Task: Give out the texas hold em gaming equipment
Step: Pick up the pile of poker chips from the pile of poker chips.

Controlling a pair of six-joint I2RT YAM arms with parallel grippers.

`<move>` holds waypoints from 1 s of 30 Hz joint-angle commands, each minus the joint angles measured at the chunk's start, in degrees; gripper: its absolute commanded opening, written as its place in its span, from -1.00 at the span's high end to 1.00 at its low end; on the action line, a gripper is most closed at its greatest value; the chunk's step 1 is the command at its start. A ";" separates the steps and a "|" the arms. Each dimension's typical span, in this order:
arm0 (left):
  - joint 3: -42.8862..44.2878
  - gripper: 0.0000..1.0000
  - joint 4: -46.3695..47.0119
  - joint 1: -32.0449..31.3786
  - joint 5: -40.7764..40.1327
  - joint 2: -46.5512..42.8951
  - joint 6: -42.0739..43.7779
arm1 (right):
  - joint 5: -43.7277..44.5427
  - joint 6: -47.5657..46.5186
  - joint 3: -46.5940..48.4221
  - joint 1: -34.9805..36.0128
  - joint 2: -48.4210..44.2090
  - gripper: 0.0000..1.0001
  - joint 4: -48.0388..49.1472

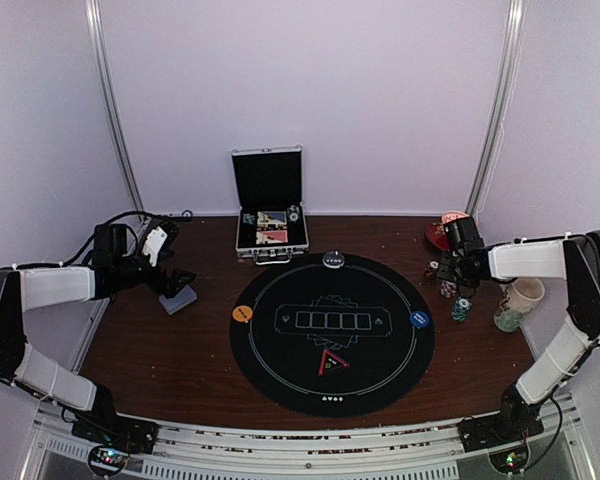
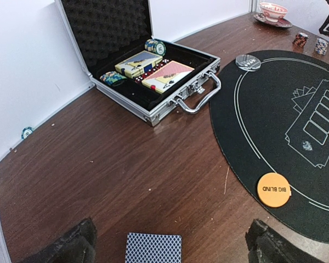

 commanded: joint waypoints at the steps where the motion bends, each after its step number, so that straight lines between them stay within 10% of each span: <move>1: -0.40 -0.96 2.80 0.19 -0.22 0.12 -0.42 | -0.42 -0.61 -1.08 0.97 -2.98 0.23 1.22; 30: -0.57 -0.96 3.08 0.23 -0.37 0.09 -0.48 | -2.84 0.04 -8.90 12.69 -8.29 0.21 0.89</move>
